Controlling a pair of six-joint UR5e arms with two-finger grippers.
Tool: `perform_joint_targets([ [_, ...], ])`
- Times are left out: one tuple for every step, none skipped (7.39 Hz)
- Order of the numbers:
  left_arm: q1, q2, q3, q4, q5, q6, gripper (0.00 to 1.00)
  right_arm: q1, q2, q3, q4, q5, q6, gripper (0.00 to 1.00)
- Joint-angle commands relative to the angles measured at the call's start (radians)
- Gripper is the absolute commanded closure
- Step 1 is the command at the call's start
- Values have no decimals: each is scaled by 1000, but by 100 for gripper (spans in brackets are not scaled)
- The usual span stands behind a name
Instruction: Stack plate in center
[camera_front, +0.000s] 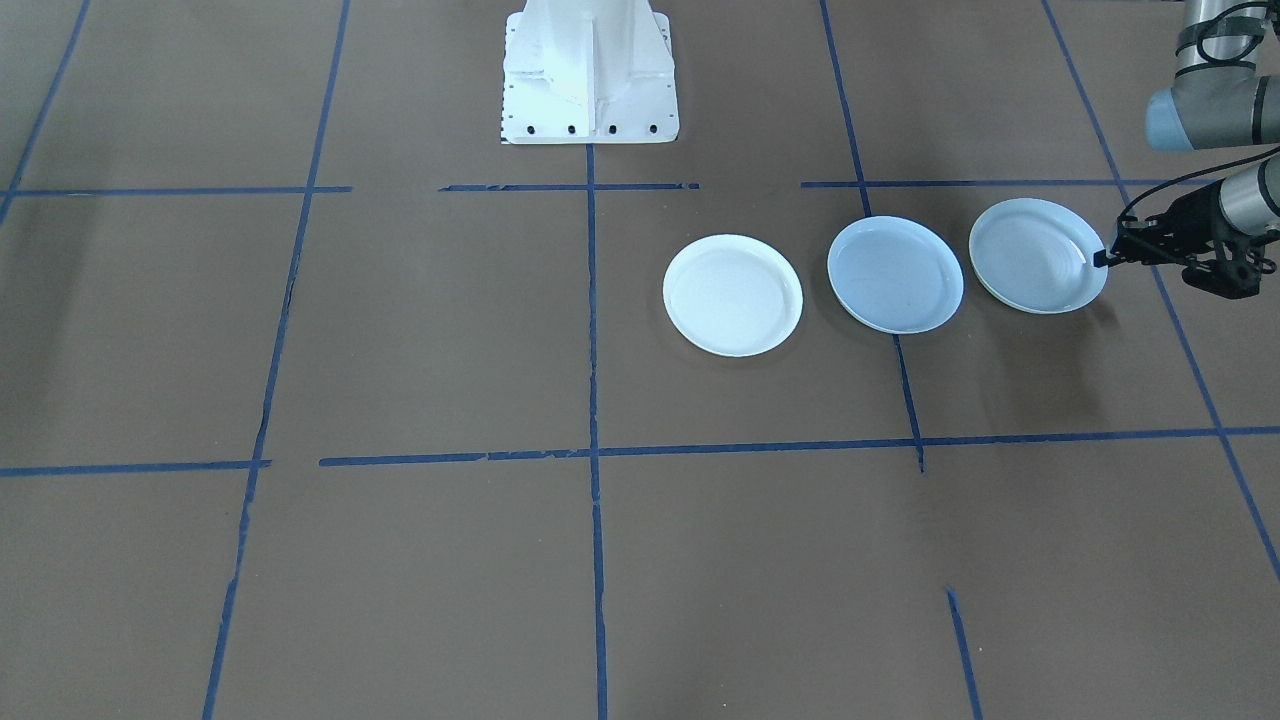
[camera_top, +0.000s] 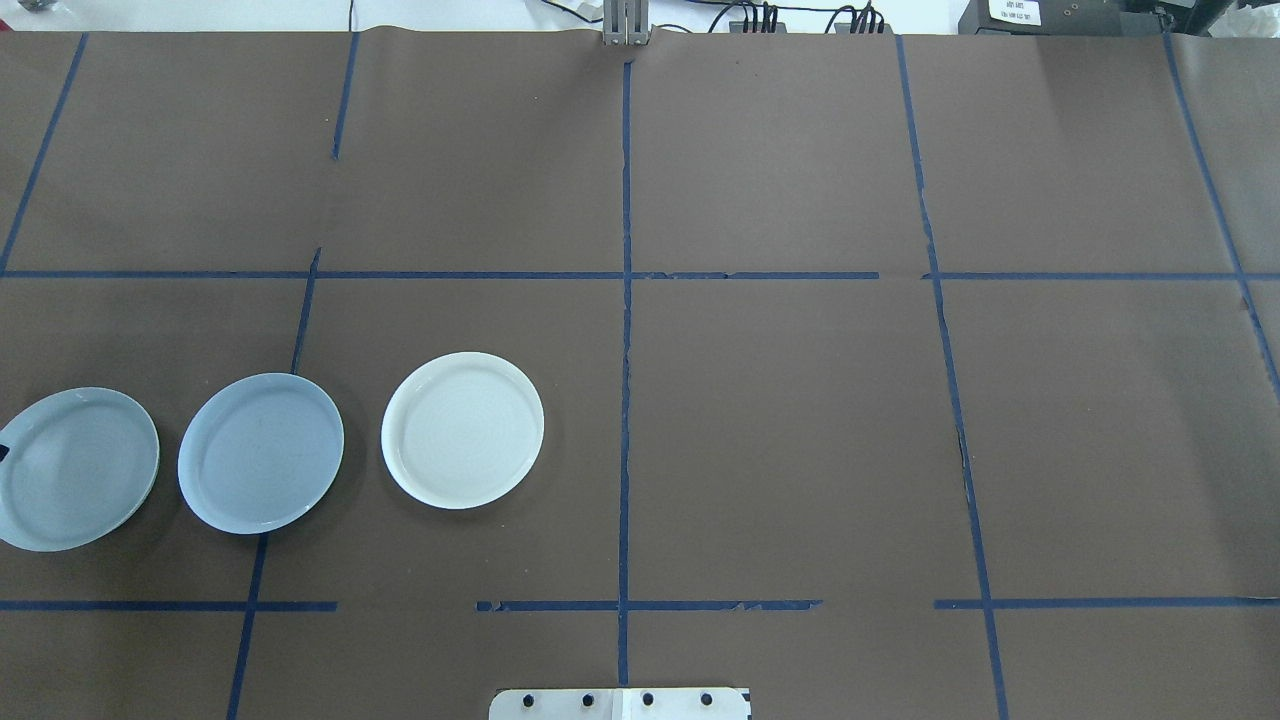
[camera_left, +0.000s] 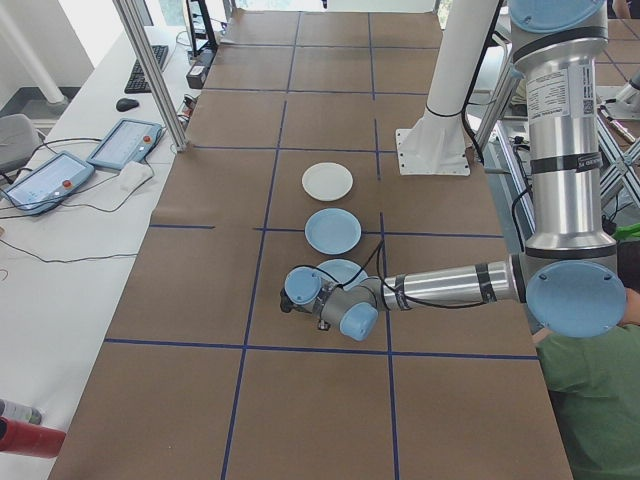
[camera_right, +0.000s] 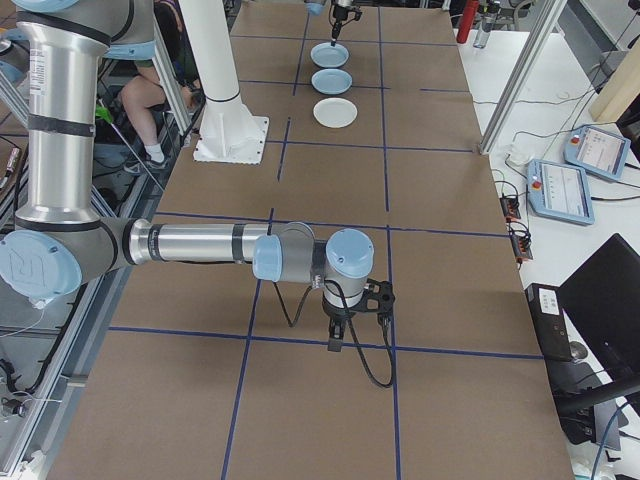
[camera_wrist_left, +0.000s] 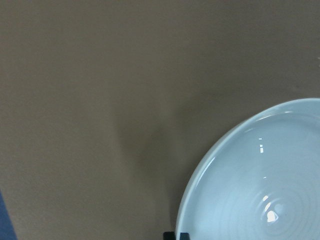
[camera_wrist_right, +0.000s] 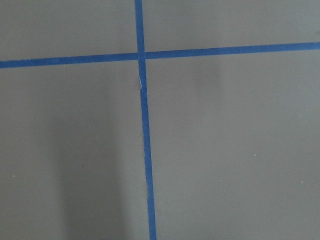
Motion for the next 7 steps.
perform_joint_targets([
  [-56, -1, -49, 7, -87, -7, 100, 0, 0, 0, 0, 0, 0, 0],
  [-58, -5, -91, 44, -80, -36, 100, 0, 0, 0, 0, 0, 0, 0],
  [-53, -10, -141, 49, -60, -135, 100, 0, 0, 0, 0, 0, 0, 0],
  [-40, -15, -190, 44, 24, -256, 100, 0, 0, 0, 0, 0, 0, 0],
  [1, -15, -212, 39, 40, -313, 100, 0, 0, 0, 0, 0, 0, 0],
  [58, -18, -217, 18, 61, -384, 100, 0, 0, 0, 0, 0, 0, 0],
  [103, -19, -217, -50, 94, -477, 100, 0, 0, 0, 0, 0, 0, 0],
])
